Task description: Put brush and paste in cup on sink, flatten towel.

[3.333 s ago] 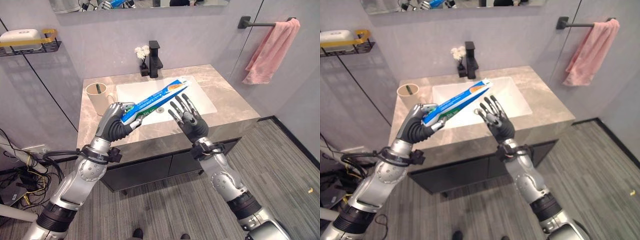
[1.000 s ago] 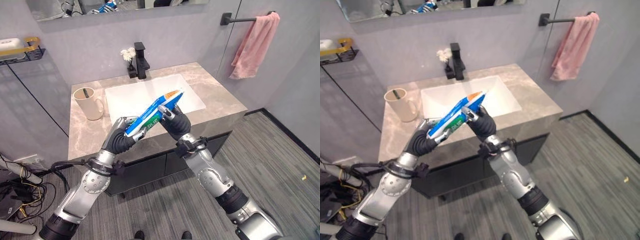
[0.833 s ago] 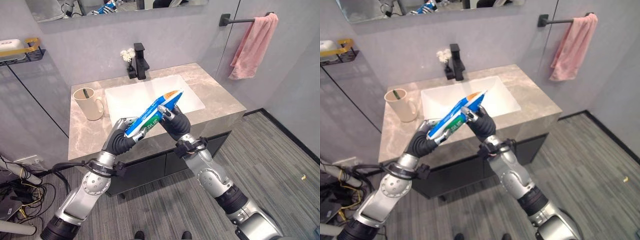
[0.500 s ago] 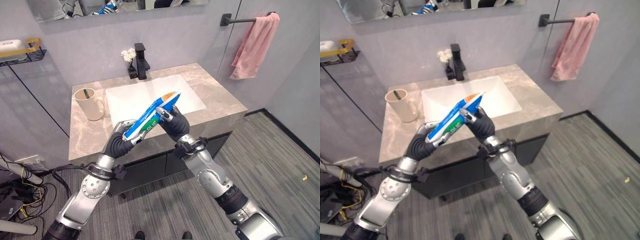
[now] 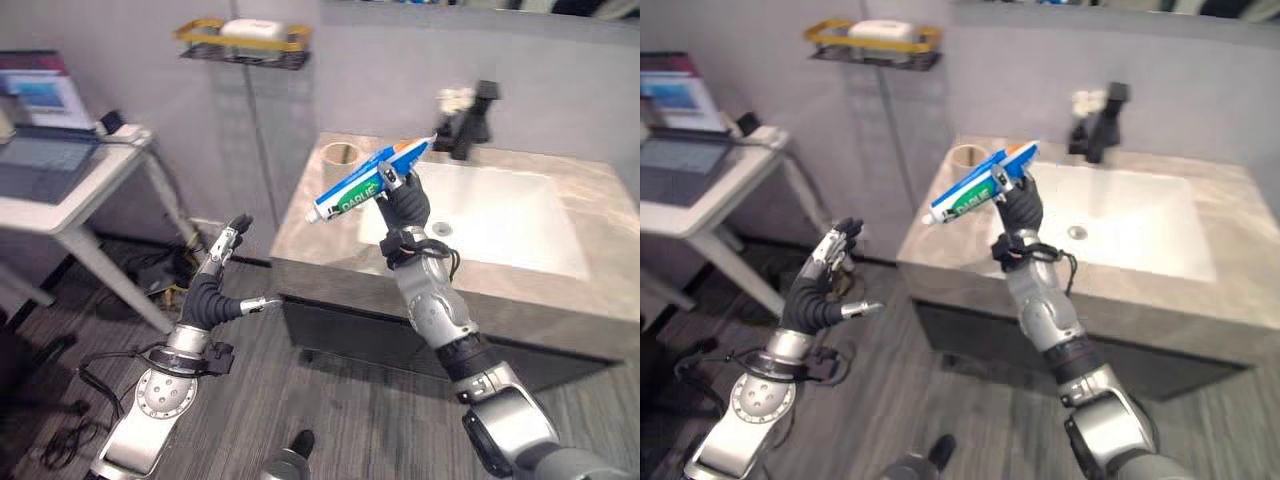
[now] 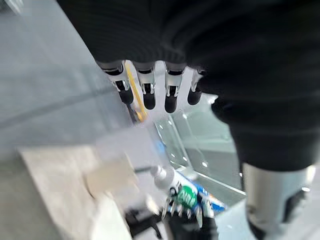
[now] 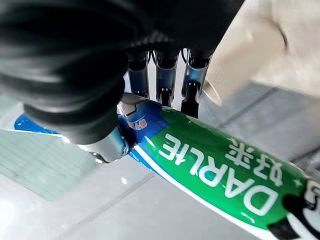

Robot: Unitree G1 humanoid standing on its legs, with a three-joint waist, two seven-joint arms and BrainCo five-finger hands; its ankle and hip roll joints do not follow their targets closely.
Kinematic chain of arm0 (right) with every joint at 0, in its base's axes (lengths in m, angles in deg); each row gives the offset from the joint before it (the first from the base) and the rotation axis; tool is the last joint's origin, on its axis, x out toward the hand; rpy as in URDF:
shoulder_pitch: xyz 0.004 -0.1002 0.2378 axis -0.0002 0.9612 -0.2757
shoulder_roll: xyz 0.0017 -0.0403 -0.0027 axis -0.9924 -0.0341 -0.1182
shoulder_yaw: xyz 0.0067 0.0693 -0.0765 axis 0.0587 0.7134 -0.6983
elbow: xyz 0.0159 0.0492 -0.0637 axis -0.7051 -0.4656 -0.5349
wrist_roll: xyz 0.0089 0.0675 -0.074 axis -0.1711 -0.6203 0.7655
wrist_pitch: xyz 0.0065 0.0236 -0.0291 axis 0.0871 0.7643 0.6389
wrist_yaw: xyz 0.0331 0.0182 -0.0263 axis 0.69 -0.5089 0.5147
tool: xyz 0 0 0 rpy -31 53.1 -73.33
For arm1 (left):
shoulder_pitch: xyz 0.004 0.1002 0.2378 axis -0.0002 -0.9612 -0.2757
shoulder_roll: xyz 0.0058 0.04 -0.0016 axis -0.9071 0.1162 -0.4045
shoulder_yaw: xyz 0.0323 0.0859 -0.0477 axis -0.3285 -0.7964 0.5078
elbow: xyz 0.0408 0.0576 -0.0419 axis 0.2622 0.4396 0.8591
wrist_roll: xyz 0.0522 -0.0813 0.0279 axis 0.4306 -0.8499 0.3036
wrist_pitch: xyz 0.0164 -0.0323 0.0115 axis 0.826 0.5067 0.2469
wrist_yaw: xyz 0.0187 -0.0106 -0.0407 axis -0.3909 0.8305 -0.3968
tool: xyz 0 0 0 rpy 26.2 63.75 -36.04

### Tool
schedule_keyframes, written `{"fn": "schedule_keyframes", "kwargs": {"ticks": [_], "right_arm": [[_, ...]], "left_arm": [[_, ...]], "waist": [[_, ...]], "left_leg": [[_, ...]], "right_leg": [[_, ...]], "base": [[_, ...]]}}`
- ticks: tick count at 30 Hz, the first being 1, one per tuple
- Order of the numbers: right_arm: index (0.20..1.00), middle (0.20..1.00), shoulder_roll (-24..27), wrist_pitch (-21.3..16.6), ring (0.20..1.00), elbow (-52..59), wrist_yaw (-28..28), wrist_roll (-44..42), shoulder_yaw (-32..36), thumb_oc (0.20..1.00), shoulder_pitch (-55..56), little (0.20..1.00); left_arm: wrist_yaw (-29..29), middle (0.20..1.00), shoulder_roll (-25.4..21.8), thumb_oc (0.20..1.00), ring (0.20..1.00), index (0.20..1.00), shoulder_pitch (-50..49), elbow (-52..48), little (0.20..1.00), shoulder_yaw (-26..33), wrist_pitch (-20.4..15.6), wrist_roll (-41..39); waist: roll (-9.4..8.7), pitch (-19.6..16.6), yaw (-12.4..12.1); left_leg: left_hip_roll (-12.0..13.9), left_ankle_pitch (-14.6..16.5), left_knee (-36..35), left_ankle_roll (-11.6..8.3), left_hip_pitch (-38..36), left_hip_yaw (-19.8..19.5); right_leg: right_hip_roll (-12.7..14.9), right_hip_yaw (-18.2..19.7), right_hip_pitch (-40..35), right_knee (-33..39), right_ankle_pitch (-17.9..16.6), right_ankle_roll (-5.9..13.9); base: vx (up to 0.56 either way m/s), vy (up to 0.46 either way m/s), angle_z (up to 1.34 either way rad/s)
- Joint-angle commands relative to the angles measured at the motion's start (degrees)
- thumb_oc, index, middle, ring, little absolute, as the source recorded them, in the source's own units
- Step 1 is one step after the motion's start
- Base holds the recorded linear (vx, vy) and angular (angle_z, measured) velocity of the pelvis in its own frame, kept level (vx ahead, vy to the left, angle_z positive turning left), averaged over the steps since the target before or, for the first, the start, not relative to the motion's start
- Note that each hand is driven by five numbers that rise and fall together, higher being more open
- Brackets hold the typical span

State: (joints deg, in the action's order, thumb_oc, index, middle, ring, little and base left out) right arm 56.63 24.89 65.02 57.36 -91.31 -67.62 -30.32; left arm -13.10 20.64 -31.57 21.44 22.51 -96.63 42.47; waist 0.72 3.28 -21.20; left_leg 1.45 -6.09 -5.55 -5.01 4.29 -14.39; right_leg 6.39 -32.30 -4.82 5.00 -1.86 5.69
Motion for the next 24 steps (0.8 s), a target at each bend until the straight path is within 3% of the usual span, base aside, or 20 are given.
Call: {"fn": "schedule_keyframes", "kwargs": {"ticks": [1,11,20,24], "right_arm": [[0.200,0.200,0.95,-6.32,0.200,0.92,-2.47,2.52,3.66,0.200,-10.47,0.200],[0.200,0.200,7.03,-9.67,0.200,-5.21,-7.29,3.45,8.08,0.200,-22.59,0.200],[0.200,0.200,9.25,-11.23,0.200,-7.33,-8.54,4.21,7.00,0.200,-32.53,0.200],[0.200,0.200,10.03,-9.35,0.200,-11.12,-8.50,7.36,4.11,0.200,-34.14,0.200]], "left_arm": [[0.09,1.000,-5.03,1.000,1.000,1.000,3.66,-1.40,1.000,0.36,-4.16,-2.34],[-0.32,1.000,-8.27,1.000,1.000,1.000,3.50,0.96,1.000,0.99,-4.74,-2.20],[0.03,1.000,-9.09,1.000,1.000,1.000,3.67,1.87,1.000,0.32,-5.34,-2.14],[0.50,1.000,-9.50,1.000,1.000,1.000,4.36,1.85,1.000,-0.89,-5.45,-2.25]], "waist": [[-5.85,0.30,0.15],[-7.68,1.10,-3.58],[-8.56,1.02,-4.03],[-8.74,0.84,-4.06]], "left_leg": [[-0.63,7.61,0.55,-0.28,0.13,0.50],[-1.42,7.61,0.55,0.37,1.54,-1.03],[-1.35,7.82,0.55,0.27,2.06,-0.65],[-1.10,8.72,0.55,-0.16,2.18,-0.75]], "right_leg": [[6.60,1.60,-3.86,-0.13,3.70,5.45],[7.17,1.37,-2.47,-0.84,3.61,5.94],[7.28,1.87,-2.01,-0.69,3.88,5.95],[6.84,2.28,-2.45,-0.07,4.93,6.17]], "base": [[0.02,0.048,0.45],[0.01,0.029,0.14],[0.01,0.004,-0.02],[0.06,-0.037,-0.01]]}}
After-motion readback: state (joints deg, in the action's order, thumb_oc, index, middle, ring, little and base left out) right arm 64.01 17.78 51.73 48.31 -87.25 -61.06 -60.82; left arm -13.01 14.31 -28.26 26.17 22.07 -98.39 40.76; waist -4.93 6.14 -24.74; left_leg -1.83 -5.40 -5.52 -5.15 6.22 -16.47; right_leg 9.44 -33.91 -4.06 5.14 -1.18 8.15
